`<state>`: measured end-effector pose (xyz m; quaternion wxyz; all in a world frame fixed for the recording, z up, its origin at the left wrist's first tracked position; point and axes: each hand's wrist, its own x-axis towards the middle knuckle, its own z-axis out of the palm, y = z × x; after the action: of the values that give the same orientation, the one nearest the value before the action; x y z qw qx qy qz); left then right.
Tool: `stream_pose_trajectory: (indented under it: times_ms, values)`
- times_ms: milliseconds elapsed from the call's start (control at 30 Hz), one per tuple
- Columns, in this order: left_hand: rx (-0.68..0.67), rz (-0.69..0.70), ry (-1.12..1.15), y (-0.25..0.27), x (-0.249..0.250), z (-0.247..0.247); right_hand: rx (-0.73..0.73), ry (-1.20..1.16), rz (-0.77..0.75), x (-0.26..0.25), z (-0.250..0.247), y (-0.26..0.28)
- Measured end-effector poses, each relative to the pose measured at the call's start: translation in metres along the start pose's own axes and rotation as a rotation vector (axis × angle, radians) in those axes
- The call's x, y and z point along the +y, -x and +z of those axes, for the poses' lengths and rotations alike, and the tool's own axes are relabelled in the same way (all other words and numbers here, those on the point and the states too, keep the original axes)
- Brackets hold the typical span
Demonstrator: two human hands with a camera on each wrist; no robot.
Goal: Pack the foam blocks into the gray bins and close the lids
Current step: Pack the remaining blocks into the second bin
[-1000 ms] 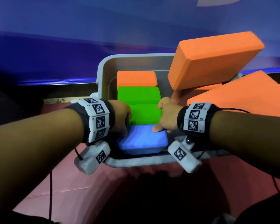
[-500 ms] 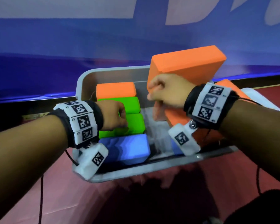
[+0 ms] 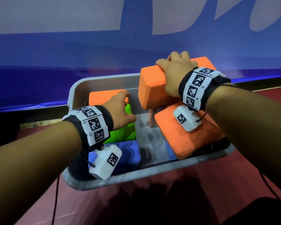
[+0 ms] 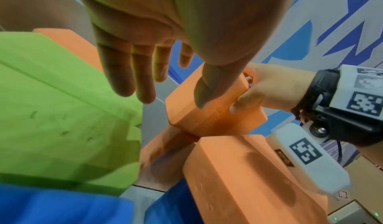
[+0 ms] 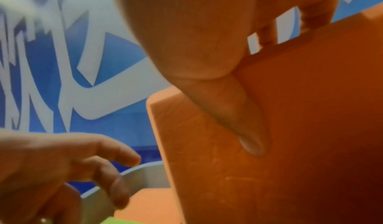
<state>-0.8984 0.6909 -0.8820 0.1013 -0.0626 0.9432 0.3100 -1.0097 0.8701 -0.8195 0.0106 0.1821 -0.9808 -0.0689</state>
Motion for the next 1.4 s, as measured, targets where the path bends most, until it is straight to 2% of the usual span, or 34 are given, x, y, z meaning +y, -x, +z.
stream_pose_trajectory:
  times_ms: [100,233,333,433,533,700,800,900,1133,1200,1300,1400]
  values:
    - [0.079,0.008,0.059,-0.006,0.008,0.0,0.052,-0.131,0.03,0.009,-0.015,0.006]
    - [0.25,0.043,0.171,-0.013,0.024,-0.012,0.188,-0.49,0.099,0.026,-0.046,0.008]
    - [0.337,0.008,0.276,-0.018,0.035,-0.027,0.232,-0.687,0.06,0.035,-0.048,0.009]
    - [0.355,-0.062,0.416,-0.025,0.037,-0.037,0.179,-0.867,0.028,0.038,-0.038,0.011]
    - [0.278,-0.104,0.44,-0.023,0.038,-0.03,0.128,-0.987,0.038,0.044,-0.026,0.011]
    - [0.218,-0.07,0.447,-0.026,0.04,-0.007,-0.001,-0.974,0.094,0.071,-0.013,0.01]
    - [0.216,-0.023,0.538,-0.029,0.045,0.0,-0.12,-1.041,0.057,0.077,-0.002,0.012]
    - [0.227,0.034,0.527,-0.03,0.049,0.006,-0.161,-1.098,0.033,0.081,-0.001,0.011]
    - [0.238,-0.015,0.574,-0.035,0.055,-0.002,-0.249,-1.193,0.023,0.09,0.001,0.014]
    - [0.276,-0.021,0.57,-0.035,0.056,-0.005,-0.297,-1.203,0.07,0.089,0.008,0.017]
    - [0.36,-0.059,0.614,-0.035,0.052,-0.011,-0.332,-0.997,0.163,0.09,0.019,0.021]
    - [0.424,-0.083,0.629,-0.033,0.042,-0.008,-0.299,-1.141,0.301,0.09,0.026,0.016]
